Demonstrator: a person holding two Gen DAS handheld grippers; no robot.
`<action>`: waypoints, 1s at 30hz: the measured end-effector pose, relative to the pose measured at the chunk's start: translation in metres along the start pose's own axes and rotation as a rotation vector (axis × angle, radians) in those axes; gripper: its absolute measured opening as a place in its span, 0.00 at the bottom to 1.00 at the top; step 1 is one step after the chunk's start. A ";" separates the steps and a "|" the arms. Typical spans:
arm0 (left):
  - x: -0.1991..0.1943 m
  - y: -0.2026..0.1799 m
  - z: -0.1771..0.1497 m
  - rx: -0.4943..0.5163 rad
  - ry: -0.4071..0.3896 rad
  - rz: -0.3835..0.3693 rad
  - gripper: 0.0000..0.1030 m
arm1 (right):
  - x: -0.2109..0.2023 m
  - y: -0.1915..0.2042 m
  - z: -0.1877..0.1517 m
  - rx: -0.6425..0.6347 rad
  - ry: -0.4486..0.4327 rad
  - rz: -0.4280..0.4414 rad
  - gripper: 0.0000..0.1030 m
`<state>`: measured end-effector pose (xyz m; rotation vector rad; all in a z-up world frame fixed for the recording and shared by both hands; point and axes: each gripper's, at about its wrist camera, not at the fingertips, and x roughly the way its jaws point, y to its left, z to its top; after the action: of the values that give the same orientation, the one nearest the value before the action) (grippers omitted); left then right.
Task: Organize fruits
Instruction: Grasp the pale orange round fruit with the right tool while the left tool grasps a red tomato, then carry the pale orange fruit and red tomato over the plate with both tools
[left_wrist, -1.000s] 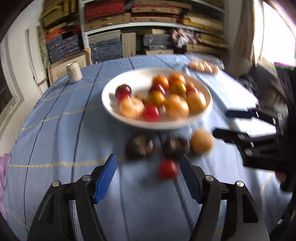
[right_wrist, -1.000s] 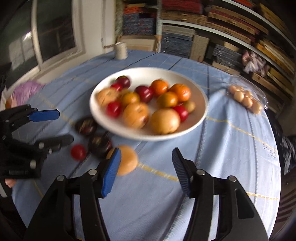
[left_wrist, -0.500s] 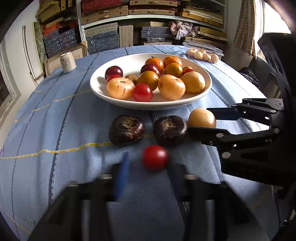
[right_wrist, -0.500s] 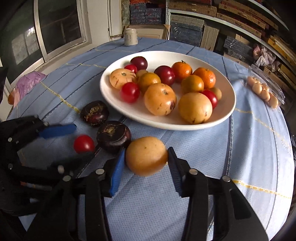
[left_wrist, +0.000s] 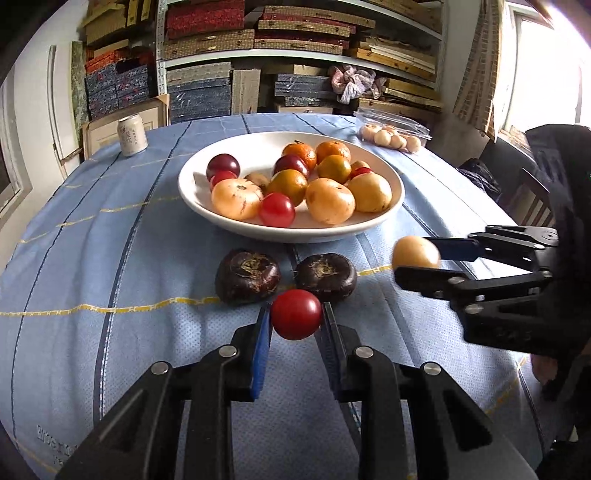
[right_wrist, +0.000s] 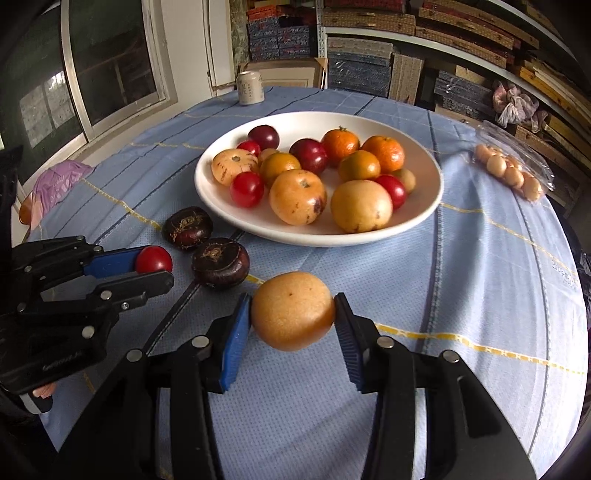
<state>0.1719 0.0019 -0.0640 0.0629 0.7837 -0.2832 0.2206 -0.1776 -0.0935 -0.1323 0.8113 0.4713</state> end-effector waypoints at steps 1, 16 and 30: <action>-0.001 0.000 0.000 -0.002 -0.003 0.001 0.26 | -0.003 -0.001 0.000 0.005 -0.006 -0.002 0.43; -0.036 0.016 0.047 -0.032 -0.065 0.027 0.26 | -0.055 -0.020 0.040 0.045 -0.122 -0.023 0.43; 0.012 0.038 0.142 -0.092 -0.072 0.012 0.26 | -0.035 -0.037 0.117 0.072 -0.161 -0.058 0.43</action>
<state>0.2878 0.0129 0.0267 -0.0288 0.7236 -0.2371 0.2939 -0.1886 0.0097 -0.0502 0.6638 0.3920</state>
